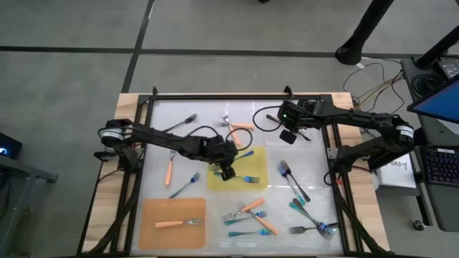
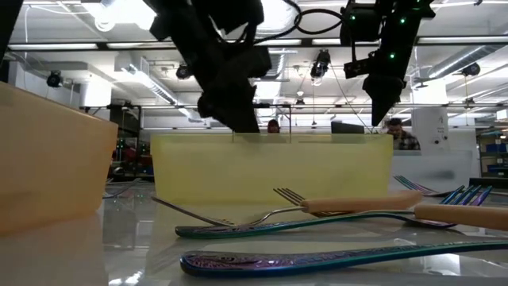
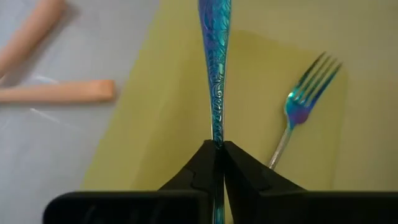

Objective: Sort silverware by color (type)
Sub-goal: Put the blue fork into the yellow bin, then put the black fork into the transparent bin, then put the orange fork into the orange bin

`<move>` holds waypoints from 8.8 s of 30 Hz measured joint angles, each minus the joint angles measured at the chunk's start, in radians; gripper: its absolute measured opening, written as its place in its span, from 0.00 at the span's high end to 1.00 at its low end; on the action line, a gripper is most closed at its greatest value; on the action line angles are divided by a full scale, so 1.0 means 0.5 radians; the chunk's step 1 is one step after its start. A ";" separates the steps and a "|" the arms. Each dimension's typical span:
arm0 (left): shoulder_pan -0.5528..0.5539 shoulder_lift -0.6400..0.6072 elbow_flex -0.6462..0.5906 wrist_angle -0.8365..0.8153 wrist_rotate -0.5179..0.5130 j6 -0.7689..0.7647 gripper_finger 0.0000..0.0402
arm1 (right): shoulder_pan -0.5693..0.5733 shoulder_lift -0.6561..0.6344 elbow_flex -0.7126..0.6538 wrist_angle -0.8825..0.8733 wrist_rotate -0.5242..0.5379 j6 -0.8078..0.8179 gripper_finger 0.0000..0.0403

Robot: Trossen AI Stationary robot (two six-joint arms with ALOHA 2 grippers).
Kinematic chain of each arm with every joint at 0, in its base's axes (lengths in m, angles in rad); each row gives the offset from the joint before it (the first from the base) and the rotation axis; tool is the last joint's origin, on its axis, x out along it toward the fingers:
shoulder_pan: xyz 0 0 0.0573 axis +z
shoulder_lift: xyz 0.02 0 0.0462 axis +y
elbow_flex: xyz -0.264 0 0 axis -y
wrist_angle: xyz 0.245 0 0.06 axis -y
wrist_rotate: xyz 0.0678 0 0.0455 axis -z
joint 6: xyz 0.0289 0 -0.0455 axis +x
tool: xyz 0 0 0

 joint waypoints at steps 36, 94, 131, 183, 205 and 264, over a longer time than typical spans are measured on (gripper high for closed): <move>-0.205 -0.284 -0.161 -0.187 -0.404 0.028 0.71 | 0.696 -0.001 -0.130 -0.502 -0.429 1.269 0.78; -1.615 -1.777 -0.114 -0.915 -2.721 -0.317 0.71 | 1.736 0.002 -0.819 0.449 -0.308 2.564 0.76; -1.661 -1.886 -0.141 -0.927 -2.795 -0.320 0.71 | 1.625 0.003 -0.251 -0.221 0.252 1.942 0.98; -1.498 -1.845 -1.096 -1.583 -0.991 -3.120 0.71 | -0.332 0.002 -0.060 0.277 -0.168 0.105 0.65; -0.540 -1.575 -1.086 -1.474 -0.251 -2.192 0.71 | -0.322 0.002 -0.060 0.274 -0.167 0.104 0.64; -0.508 -0.881 -1.074 -0.971 -0.224 -1.993 0.92 | -0.322 0.002 -0.063 0.218 -0.167 0.140 0.68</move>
